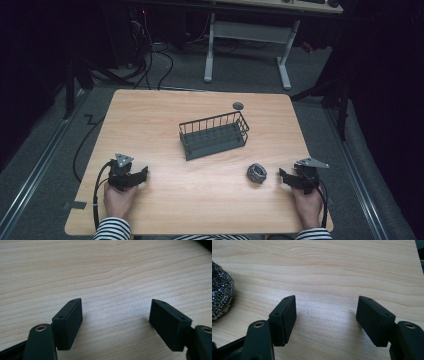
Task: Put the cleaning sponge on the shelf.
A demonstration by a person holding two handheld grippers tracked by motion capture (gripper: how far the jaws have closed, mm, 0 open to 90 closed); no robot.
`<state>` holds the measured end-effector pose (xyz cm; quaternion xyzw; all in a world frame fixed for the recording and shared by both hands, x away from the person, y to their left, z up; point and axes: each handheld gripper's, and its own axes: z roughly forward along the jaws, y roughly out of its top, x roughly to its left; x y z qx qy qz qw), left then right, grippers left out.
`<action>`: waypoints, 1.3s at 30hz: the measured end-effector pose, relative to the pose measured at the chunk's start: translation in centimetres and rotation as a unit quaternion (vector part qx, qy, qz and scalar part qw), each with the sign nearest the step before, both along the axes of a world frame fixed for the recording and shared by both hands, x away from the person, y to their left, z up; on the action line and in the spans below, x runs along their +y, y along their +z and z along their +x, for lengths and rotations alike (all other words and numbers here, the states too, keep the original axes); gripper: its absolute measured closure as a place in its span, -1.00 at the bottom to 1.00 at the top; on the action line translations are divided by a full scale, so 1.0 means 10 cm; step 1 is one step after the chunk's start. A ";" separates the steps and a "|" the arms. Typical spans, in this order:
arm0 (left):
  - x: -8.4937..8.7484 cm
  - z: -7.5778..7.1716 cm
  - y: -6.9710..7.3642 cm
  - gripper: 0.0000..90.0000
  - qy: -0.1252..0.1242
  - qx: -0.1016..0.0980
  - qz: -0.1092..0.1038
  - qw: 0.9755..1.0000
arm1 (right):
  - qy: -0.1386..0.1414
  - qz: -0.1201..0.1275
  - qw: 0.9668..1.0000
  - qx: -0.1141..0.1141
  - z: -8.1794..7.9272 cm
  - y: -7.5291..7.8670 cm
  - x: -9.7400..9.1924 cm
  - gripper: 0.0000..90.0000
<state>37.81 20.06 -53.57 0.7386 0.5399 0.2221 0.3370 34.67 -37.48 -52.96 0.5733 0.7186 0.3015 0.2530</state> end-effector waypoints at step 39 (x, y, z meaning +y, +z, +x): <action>-0.72 0.41 0.93 -0.56 -0.112 -0.014 -0.104 0.988 | 0.002 0.001 1.000 0.000 -0.01 0.00 0.01 -0.27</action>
